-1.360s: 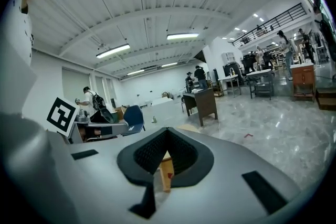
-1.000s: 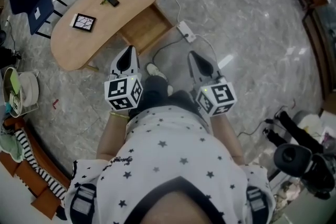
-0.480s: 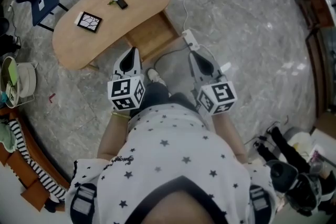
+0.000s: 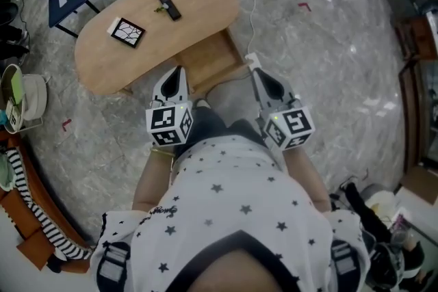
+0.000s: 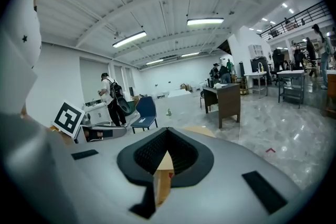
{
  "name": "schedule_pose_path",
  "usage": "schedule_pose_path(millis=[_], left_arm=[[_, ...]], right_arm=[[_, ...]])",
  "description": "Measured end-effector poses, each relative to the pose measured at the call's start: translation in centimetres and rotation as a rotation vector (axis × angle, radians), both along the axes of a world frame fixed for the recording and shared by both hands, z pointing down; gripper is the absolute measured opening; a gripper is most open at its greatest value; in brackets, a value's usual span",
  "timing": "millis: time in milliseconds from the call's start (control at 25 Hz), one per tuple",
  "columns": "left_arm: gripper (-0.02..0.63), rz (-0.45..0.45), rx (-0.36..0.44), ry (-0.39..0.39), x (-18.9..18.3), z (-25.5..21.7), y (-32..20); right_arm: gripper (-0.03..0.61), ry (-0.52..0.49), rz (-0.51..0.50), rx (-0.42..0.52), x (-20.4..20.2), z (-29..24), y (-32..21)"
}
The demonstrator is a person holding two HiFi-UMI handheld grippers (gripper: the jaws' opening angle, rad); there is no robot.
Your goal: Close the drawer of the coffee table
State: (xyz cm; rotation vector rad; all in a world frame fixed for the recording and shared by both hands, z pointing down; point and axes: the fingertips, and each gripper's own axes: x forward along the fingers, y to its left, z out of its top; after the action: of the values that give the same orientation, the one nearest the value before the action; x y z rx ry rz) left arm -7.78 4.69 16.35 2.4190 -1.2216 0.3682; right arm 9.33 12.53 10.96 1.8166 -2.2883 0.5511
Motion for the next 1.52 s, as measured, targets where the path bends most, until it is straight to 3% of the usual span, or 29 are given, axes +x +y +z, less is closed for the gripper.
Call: schedule_pose_path(millis=[640, 880, 1520], left_arm=[[0.003, -0.129, -0.077, -0.034, -4.0, 5.9, -2.3], [0.004, -0.157, -0.119, -0.037, -4.0, 9.2, -1.5], [0.004, -0.238, -0.234, -0.142, -2.4, 20.2, -0.1]], right_arm=[[0.009, -0.022, -0.034, -0.102, 1.8, 5.0, -6.4], [0.009, -0.010, -0.076, -0.188, 2.3, 10.2, -7.9], [0.009, 0.028, -0.165, -0.324, 7.5, 22.6, -9.5]])
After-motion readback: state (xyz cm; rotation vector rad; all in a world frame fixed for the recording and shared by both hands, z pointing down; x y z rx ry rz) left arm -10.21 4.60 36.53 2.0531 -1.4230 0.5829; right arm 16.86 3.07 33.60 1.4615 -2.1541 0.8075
